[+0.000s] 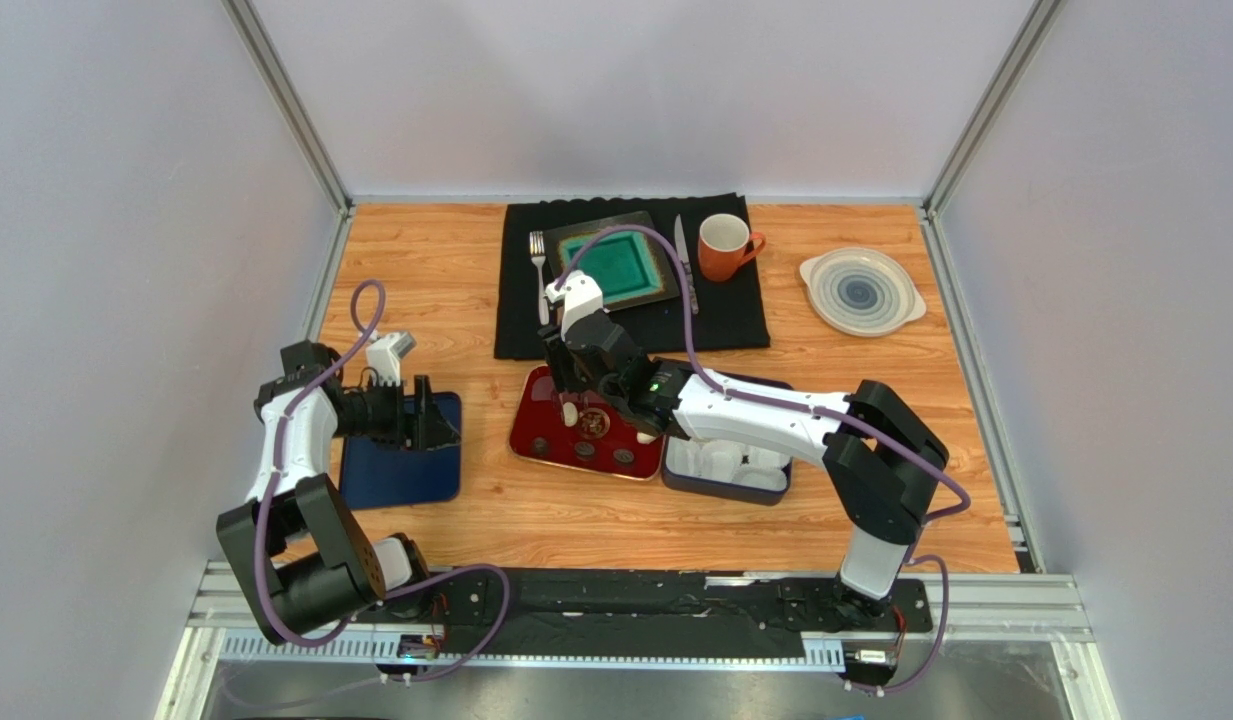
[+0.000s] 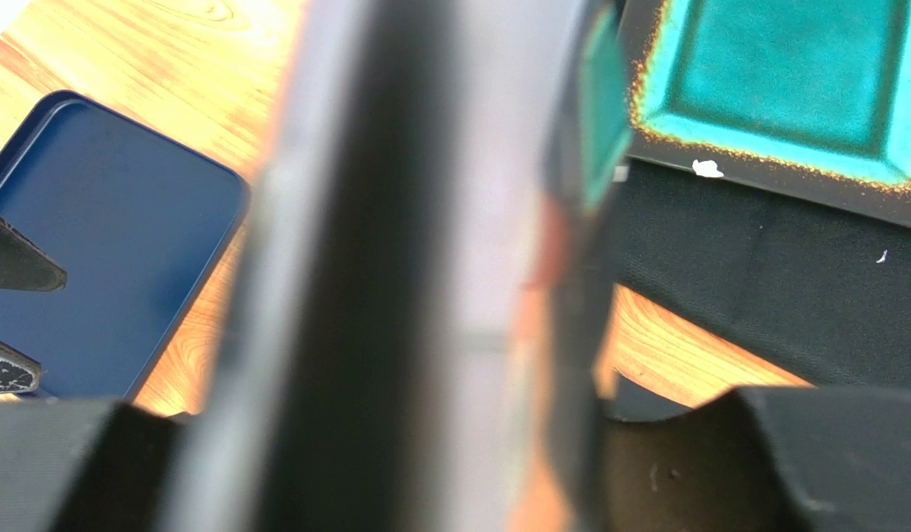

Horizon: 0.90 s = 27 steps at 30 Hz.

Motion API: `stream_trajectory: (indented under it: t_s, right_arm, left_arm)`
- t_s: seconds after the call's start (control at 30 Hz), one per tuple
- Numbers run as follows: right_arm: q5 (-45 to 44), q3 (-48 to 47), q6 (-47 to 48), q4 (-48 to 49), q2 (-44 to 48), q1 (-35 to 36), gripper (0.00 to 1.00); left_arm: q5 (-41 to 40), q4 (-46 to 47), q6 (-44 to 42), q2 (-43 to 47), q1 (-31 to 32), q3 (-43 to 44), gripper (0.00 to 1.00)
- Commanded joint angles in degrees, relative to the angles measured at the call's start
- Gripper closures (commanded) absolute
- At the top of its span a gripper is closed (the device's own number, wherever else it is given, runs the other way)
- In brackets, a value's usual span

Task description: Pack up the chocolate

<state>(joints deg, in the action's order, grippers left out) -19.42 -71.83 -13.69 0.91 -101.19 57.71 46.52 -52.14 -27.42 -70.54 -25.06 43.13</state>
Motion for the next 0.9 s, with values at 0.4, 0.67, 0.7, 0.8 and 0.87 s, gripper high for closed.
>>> stream_trajectory:
  t_s: [0.4, 0.67, 0.7, 0.8, 0.87]
  right_arm:
    - [-0.18, 0.20, -2.74, 1.38, -0.59, 1.00, 0.61]
    - [-1.76, -0.50, -0.81, 0.24, 0.73, 1.00, 0.70]
    - [-2.37, -0.76, -0.03, -0.29, 1.25, 1.00, 0.72]
    - [-3.69, -0.76, 1.91, -0.64, 3.97, 0.91, 0.73]
    - [-4.74, -0.94, 2.88, -2.56, 6.87, 0.65, 0.74]
  left_arm:
    - [2.08, -0.68, -2.46, -0.12, -1.04, 1.25, 0.20]
    - [2.17, -0.95, -2.46, -0.03, -1.13, 1.60, 0.20]
    - [2.26, -0.95, -2.55, -0.03, -1.13, 1.60, 0.20]
    - [2.26, -1.03, -2.55, -0.03, -1.31, 1.78, 0.20]
    - [2.34, -1.03, -2.47, 0.05, -1.22, 1.87, 0.20]
